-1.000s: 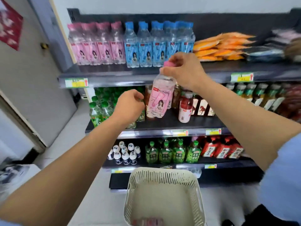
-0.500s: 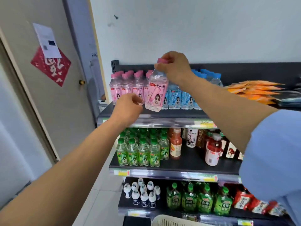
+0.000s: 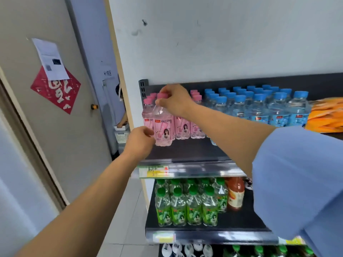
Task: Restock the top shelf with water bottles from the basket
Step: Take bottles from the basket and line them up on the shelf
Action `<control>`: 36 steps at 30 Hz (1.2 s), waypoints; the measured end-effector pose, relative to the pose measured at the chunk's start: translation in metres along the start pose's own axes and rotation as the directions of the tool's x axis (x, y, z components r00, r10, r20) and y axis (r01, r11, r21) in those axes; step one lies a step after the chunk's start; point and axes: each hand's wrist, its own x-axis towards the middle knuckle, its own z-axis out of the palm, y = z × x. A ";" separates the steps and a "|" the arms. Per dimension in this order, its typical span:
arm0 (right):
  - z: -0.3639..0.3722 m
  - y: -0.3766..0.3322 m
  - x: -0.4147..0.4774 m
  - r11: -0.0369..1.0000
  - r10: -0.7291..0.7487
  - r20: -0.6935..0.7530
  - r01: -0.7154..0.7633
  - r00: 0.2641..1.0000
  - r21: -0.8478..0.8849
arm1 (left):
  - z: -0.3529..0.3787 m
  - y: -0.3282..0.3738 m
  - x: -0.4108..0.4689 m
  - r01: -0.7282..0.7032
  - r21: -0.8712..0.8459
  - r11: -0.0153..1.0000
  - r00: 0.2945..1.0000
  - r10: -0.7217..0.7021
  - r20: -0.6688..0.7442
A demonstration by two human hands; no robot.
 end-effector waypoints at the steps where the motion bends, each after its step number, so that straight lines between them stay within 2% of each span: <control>1: 0.008 0.002 0.005 1.000 0.010 0.022 -0.010 1.000 -0.011 | 0.000 -0.006 0.007 0.007 0.001 1.000 1.000 -0.007 -0.002; 7: 0.044 0.010 0.028 0.996 0.067 0.084 -0.063 0.994 -0.057 | 0.003 -0.032 0.035 0.038 0.020 0.999 0.999 -0.038 -0.005; 12: 0.053 0.017 0.030 0.994 0.107 0.118 -0.107 0.987 -0.001 | 0.008 -0.044 0.042 0.076 0.016 0.997 0.997 -0.076 0.006; 15: 0.053 0.026 0.020 0.973 0.225 0.165 -0.213 0.960 -0.089 | 0.010 -0.046 0.044 0.082 0.006 0.997 0.996 -0.082 0.026; 19: 0.061 0.037 0.004 0.946 0.307 -0.024 -0.307 0.952 -0.107 | 0.015 -0.043 0.047 0.055 -0.031 0.998 0.995 -0.052 0.087; 22: 0.076 0.048 -0.005 0.914 0.381 0.022 -0.373 0.924 -0.161 | 0.018 -0.041 0.050 0.051 -0.049 0.998 0.996 -0.047 0.077; 24: 0.086 0.054 -0.007 0.910 0.406 0.046 -0.398 0.913 -0.118 | 0.018 -0.043 0.053 0.049 -0.050 0.998 0.997 -0.046 0.066; 28: 0.098 0.052 -0.005 0.906 0.421 0.029 -0.420 0.906 -0.047 | 0.015 -0.051 0.060 0.043 -0.087 0.995 0.997 -0.038 0.061; 36: 0.091 0.045 -0.023 0.927 0.369 0.046 -0.364 0.928 -0.094 | 0.009 -0.053 0.060 0.037 -0.068 0.997 0.995 -0.030 0.097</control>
